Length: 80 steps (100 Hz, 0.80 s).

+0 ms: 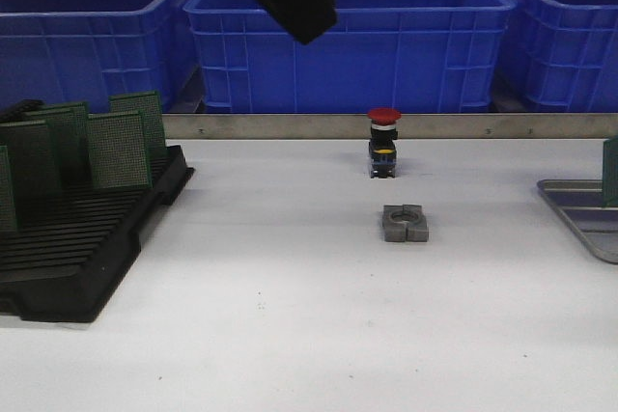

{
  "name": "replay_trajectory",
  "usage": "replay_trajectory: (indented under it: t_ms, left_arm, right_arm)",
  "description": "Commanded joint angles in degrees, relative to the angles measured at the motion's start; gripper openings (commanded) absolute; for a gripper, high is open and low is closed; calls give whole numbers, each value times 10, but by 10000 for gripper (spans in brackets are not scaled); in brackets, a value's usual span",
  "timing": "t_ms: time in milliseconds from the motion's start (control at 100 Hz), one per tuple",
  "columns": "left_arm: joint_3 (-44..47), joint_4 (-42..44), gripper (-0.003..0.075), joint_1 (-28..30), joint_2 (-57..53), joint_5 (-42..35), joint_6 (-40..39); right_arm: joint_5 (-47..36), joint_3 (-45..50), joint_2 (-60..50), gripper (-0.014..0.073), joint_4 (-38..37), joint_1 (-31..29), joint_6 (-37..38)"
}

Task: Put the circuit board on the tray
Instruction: 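Open the left gripper and carry the board over the steel tray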

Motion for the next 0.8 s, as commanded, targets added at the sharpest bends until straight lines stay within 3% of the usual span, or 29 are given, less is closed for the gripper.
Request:
replay_trajectory:
  t_ms: [0,540,660,790]
  left_arm:
    - [-16,-30,557,-4,-29,20,-7]
    - [-16,-30,557,-4,-29,20,-7]
    - [-16,-30,557,-4,-29,20,-7]
    - [-16,-30,557,-4,-29,20,-7]
  right_arm:
    - [-1,-17,-6,-68,31,-4,-2]
    - [-41,-17,37,-59,52,-4,-2]
    - [-42,-17,37,24,52,-4,-2]
    - [-43,-17,37,218,52,-4,-2]
